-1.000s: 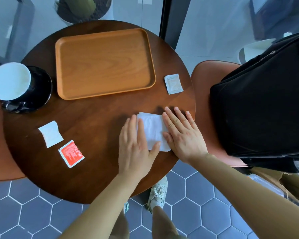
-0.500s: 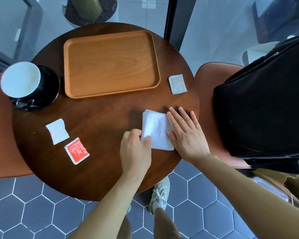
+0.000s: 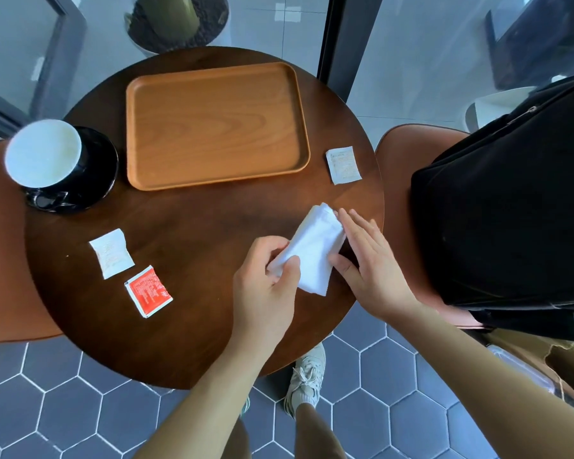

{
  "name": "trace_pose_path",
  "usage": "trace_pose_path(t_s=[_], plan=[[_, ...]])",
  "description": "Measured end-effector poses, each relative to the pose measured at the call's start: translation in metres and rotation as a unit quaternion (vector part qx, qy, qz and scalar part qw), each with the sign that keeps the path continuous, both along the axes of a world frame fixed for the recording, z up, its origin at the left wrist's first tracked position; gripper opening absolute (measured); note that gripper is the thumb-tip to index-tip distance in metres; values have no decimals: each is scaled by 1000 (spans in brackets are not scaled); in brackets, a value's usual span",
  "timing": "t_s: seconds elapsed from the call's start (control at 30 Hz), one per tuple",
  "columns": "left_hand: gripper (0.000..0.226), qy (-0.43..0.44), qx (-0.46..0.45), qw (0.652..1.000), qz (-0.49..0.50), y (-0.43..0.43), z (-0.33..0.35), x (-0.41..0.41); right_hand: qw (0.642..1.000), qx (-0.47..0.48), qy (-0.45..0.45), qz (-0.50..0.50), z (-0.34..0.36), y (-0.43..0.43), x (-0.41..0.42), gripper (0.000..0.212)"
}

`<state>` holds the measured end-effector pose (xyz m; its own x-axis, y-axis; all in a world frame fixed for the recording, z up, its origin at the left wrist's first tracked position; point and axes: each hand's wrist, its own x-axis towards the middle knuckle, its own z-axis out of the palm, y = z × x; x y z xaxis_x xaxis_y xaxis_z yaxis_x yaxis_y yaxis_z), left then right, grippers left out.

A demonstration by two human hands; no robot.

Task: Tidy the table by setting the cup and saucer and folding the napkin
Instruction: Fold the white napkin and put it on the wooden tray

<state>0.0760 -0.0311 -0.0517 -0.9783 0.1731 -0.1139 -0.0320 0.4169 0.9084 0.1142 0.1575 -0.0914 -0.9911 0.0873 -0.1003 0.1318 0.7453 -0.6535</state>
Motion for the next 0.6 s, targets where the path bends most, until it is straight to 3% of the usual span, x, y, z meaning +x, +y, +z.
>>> trace_pose_path(t_s=[0.17, 0.33, 0.43, 0.53, 0.6], plan=[[20, -49, 114, 992, 14, -9, 17, -23, 952, -303, -28, -39, 27, 1, -14, 38], [29, -118, 194, 970, 84, -21, 23, -46, 906, -416, -51, -63, 40, -6, -33, 22], [50, -210, 239, 941, 115, -29, 18, -52, 905, -402, -29, -137, 37, -21, -38, 25], [73, -246, 165, 950, 98, -38, 12, -46, 910, -365, -6, -197, 32, -38, -43, 28], [74, -219, 113, 966, 83, -47, 7, -43, 921, -333, 1, -203, 30, -50, -47, 25]])
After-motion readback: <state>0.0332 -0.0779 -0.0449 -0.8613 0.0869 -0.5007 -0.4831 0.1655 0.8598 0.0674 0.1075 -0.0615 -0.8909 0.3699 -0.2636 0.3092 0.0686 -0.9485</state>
